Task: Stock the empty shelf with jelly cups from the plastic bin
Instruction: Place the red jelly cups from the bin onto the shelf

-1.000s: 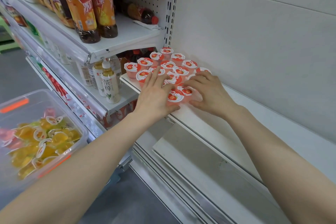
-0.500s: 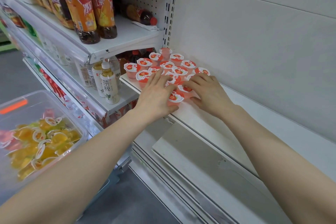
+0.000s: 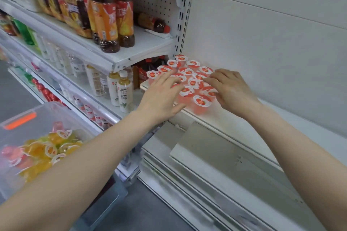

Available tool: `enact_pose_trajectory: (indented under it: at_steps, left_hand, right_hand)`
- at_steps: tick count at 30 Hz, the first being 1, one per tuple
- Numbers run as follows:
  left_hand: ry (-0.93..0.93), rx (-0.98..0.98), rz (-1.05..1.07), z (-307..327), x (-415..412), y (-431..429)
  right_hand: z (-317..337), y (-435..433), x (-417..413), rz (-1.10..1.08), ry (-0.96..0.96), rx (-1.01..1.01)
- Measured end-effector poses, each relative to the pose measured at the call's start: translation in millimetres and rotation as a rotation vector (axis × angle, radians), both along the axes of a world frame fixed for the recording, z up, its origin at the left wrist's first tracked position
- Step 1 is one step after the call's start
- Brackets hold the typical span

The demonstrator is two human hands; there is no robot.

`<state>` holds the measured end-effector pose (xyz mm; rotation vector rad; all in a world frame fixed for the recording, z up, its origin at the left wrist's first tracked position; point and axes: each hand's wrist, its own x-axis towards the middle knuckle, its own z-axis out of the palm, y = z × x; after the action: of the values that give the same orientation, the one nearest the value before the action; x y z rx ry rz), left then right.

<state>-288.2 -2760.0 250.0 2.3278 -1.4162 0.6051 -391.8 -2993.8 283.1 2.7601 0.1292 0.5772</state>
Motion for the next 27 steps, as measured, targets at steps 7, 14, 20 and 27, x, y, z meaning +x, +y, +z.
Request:
enact_pose_trajectory:
  at_steps: [7,14,20,27]
  left_hand:
    - [-0.012,-0.032,0.031,-6.1,43.5,103.7]
    - [0.135,-0.037,0.233,-64.3,75.6,234.9]
    - [0.355,0.038,0.513,-131.6,85.8,340.7]
    - [0.649,0.152,0.776,-190.0,99.5,417.0]
  right_hand:
    - [3.0,102.6,34.6,0.055,-0.095,0.012]
    - [-53.5,235.7,94.3,0.239,-0.049,0.119]
    - [-124.5,330.3,149.5,0.45,0.15,0.228]
    - [-196.0,398.9,238.5,0.49,0.523,0.225]
